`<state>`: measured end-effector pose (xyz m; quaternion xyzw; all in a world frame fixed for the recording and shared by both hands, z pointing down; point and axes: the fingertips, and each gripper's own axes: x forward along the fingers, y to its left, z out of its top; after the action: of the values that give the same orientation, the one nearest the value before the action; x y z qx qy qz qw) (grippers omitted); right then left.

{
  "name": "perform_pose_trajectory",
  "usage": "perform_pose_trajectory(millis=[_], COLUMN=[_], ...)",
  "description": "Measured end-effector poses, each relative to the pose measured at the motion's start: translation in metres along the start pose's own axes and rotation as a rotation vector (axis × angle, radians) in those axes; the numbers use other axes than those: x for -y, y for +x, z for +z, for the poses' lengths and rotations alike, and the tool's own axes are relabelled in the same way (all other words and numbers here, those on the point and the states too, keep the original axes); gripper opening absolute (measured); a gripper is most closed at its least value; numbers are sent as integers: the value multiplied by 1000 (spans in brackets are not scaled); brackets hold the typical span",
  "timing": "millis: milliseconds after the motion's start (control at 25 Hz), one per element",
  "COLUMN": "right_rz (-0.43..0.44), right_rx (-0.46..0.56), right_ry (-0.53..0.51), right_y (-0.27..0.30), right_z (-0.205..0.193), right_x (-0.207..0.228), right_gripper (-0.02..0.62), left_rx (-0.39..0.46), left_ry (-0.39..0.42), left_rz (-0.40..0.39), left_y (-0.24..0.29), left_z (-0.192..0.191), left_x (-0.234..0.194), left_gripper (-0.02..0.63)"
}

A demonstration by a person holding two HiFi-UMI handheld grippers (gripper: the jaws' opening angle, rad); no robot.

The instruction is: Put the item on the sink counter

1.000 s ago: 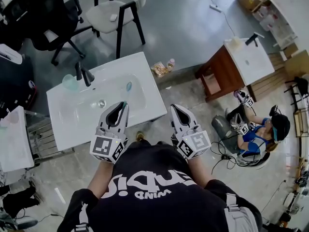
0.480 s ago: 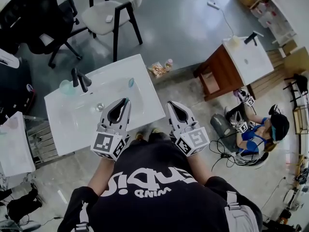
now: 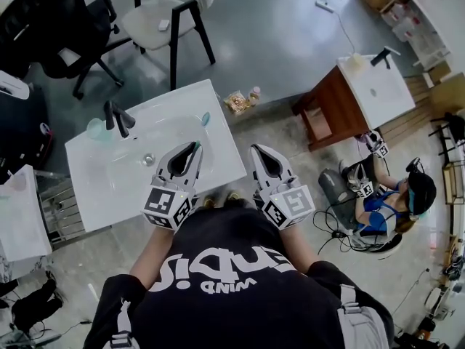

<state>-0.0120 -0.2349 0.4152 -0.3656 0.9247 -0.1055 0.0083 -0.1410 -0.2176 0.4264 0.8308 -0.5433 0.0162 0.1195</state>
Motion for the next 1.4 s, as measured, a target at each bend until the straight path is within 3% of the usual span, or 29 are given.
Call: perform_pose_trajectory(millis=[440, 680, 1000, 1400], right_rz=[3, -6, -6, -5], right_rx=[-8, -16, -24, -33], right_ry=[10, 10, 15, 19], right_y=[2, -1, 0, 1], right_z=[-1, -1, -2, -6], right_x=[8, 15, 19, 20], right_gripper=[18, 18, 18, 18], left_rx=[-195, -312, -453, -566], left_ry=[5, -38, 21, 27], left_rz=[-27, -32, -50, -68], left_y=[34, 51, 60, 67], left_z=[-74, -121, -168, -206], left_x=[-2, -2, 3, 5], left_gripper=[58, 58, 58, 58])
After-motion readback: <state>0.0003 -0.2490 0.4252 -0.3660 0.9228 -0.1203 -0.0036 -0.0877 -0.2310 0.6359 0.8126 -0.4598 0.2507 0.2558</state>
